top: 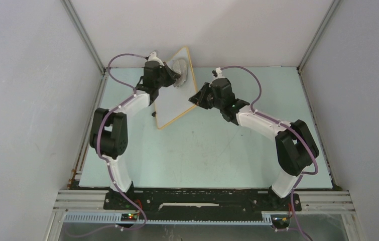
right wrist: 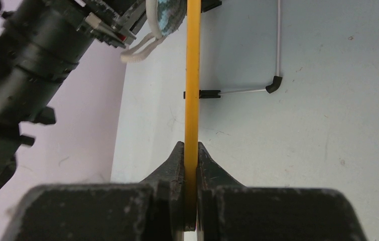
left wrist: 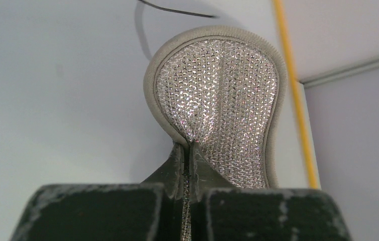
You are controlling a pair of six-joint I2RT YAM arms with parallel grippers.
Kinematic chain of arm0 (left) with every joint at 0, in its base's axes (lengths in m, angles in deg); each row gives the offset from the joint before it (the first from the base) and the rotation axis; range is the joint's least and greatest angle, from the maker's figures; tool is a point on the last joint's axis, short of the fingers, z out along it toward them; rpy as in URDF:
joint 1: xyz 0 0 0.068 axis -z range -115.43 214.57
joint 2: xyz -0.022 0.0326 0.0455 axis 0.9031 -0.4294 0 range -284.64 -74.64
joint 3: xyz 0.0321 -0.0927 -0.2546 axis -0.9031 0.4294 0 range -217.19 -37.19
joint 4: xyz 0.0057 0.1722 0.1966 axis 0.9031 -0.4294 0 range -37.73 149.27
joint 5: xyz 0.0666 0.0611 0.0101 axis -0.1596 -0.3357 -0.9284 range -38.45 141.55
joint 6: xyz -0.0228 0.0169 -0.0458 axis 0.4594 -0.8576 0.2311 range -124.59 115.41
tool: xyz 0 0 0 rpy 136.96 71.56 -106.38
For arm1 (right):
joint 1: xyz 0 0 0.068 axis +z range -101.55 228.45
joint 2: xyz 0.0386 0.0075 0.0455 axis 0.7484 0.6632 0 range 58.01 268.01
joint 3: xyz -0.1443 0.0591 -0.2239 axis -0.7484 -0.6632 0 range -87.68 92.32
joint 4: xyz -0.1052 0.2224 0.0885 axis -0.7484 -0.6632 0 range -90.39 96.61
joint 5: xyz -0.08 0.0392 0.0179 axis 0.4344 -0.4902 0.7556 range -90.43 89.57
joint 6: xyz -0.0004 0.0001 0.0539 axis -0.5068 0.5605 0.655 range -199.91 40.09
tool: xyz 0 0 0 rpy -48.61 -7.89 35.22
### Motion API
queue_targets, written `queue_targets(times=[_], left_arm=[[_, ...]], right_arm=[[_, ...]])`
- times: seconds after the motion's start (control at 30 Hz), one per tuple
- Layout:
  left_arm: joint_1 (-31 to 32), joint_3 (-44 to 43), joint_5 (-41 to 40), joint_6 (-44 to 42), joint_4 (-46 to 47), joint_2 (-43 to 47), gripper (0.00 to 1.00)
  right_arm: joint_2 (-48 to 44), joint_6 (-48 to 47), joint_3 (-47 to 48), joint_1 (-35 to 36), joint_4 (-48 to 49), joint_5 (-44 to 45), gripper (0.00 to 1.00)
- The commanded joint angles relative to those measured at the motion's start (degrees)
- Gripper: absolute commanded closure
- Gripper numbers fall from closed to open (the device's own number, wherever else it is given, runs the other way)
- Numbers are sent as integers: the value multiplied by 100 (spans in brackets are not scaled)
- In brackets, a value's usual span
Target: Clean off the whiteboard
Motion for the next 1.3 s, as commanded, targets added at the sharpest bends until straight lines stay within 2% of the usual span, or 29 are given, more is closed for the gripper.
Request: queue_targets(times=[0.0, 0.2, 0.4, 0.5, 0.67, 0.83, 0.93, 1.03, 1.27], left_arm=[[-509, 88, 127, 374, -507, -580, 100], [-754, -500, 278, 255, -612, -884, 100], [-803, -1224, 438, 532, -634, -1205, 100], [-617, -1547, 509, 674, -407, -1263, 100], [-112, -2431, 346, 24, -908, -1363, 100], [247, -3077, 251, -190, -1229, -1411, 100], [247, -3418, 83, -147, -1347, -1521, 100], [25, -3423, 95, 53, -1318, -1711, 100], [-443, -2611, 510, 725, -466, -1882, 100]], right_arm=[[-247, -353, 85, 116, 536, -379, 100], [-266, -394, 90, 126, 490, -396, 100], [-269, -410, 99, 108, 532, -435, 100], [-224, -406, 89, 99, 566, -483, 100], [-112, -367, 89, 90, 627, -557, 100], [-112, -374, 98, 92, 659, -574, 100], [-129, -394, 85, 77, 627, -579, 100], [-134, -421, 85, 59, 585, -584, 100], [-77, -373, 87, 15, 663, -663, 100]])
